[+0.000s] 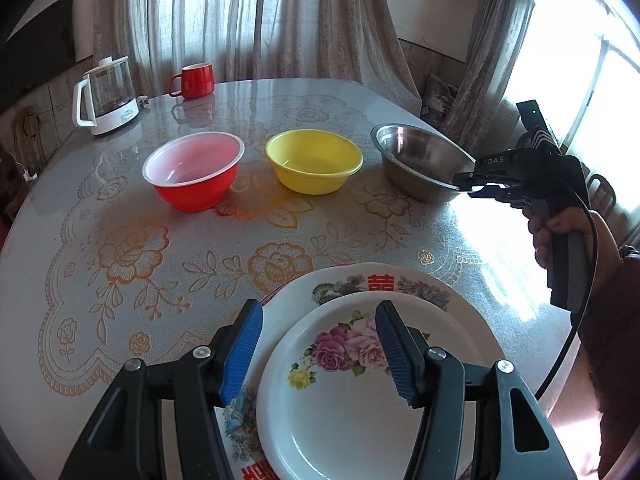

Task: Organize plates and bowls
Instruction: 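Close the right tool on the steel bowl rim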

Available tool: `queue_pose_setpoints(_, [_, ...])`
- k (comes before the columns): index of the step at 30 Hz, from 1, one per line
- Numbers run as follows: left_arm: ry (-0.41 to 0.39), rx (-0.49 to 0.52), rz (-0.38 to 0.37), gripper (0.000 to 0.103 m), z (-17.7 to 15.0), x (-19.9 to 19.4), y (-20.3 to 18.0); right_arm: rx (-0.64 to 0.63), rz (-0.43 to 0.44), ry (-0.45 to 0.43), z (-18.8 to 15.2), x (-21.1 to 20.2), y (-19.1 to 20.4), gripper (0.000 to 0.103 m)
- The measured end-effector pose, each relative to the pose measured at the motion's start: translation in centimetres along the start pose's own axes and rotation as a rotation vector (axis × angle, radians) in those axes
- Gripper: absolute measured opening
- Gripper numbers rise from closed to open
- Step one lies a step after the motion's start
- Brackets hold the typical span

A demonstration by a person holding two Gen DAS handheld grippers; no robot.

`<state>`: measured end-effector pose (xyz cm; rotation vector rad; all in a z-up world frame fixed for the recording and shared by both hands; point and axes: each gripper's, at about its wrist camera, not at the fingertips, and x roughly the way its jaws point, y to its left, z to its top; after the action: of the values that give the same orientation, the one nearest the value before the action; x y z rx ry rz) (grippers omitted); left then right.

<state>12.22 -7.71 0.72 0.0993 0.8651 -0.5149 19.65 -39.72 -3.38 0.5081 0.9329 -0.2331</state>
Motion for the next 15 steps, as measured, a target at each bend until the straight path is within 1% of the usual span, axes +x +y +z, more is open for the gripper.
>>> queue_pose_setpoints(4, [0.003, 0.004, -0.02, 0.06, 0.8, 0.3, -0.6, 0.004, 0.042, 0.016, -0.4, -0.6, -0.2, 0.027])
queue_pose_setpoints(7, [0.008, 0.005, -0.039, 0.06, 1.5, 0.6, -0.9, 0.057, 0.113, 0.035, -1.0, -1.1, -1.0, 0.025])
queue_pose_setpoints(11, [0.012, 0.005, -0.056, 0.061, 2.6, 1.2, -1.4, 0.078, 0.17, 0.05, -1.7, -2.0, -1.5, 0.024])
queue_pose_setpoints(13, [0.013, -0.003, -0.071, 0.063, 3.1, 1.5, -1.7, 0.072, 0.201, 0.06, -2.4, -2.5, -1.5, 0.024])
queue_pose_setpoints(15, [0.025, -0.013, -0.075, 0.063, 3.8, 2.2, -1.9, 0.055, 0.208, 0.063, -3.0, -2.9, -1.4, 0.024])
